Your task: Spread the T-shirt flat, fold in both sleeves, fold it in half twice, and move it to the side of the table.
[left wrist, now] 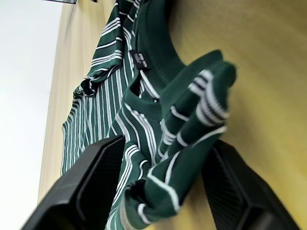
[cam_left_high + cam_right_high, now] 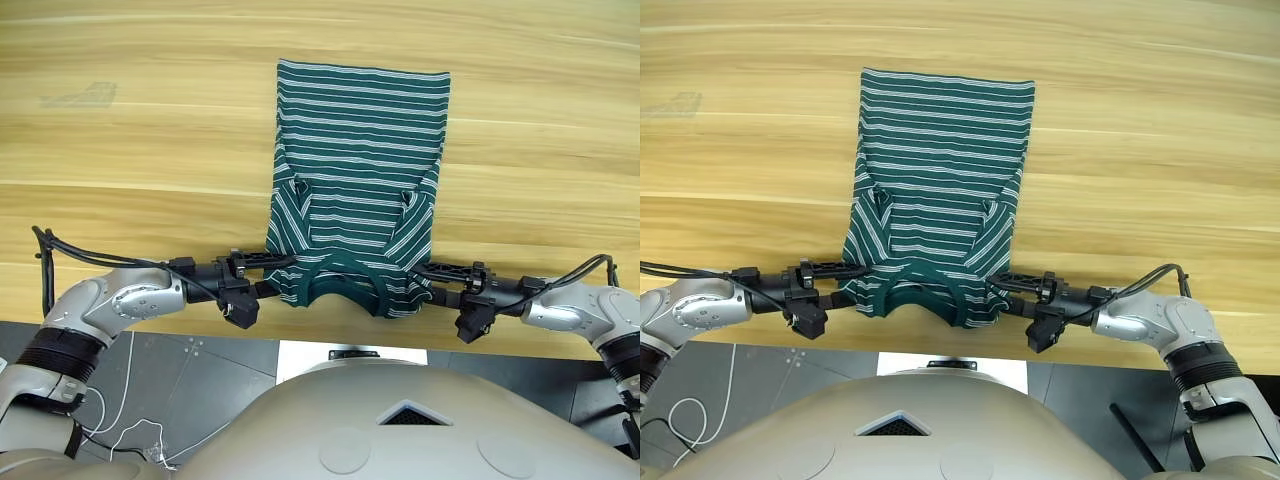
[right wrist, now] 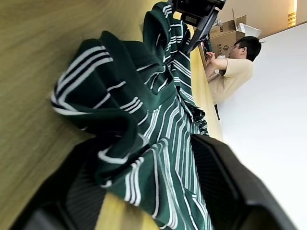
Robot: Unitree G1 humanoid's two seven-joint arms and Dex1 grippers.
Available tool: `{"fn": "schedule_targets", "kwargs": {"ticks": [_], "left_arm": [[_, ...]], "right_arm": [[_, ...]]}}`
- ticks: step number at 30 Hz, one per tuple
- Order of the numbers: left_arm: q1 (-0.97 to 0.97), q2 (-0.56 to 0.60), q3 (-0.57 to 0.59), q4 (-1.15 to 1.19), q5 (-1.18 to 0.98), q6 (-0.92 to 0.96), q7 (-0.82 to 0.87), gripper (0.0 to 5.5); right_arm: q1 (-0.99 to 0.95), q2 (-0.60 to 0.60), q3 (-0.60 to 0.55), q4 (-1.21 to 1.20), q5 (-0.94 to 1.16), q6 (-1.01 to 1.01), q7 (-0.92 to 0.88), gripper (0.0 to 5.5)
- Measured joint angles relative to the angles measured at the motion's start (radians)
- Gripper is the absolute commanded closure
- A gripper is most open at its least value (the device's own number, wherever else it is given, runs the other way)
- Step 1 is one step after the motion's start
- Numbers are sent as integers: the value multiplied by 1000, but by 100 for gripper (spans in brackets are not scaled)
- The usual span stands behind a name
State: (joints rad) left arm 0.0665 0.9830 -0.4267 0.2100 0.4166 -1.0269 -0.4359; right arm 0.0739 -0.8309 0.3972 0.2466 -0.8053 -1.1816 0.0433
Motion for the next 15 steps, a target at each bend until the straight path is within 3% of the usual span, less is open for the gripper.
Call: {"fn": "schedule_targets", "kwargs": {"ticks": [5, 13, 15], "left_arm": [[-45, -27, -1, 75, 3, 0, 35, 269], [-51, -31, -18, 108, 12, -12, 41, 408], [-50, -29, -23, 112, 14, -14, 40, 439]], "right_arm": [[7, 0, 4, 5, -3, 2, 15, 419], [7, -7, 0, -3, 18, -1, 21, 542], [6, -9, 0, -9, 25, 0, 26, 550]]}}
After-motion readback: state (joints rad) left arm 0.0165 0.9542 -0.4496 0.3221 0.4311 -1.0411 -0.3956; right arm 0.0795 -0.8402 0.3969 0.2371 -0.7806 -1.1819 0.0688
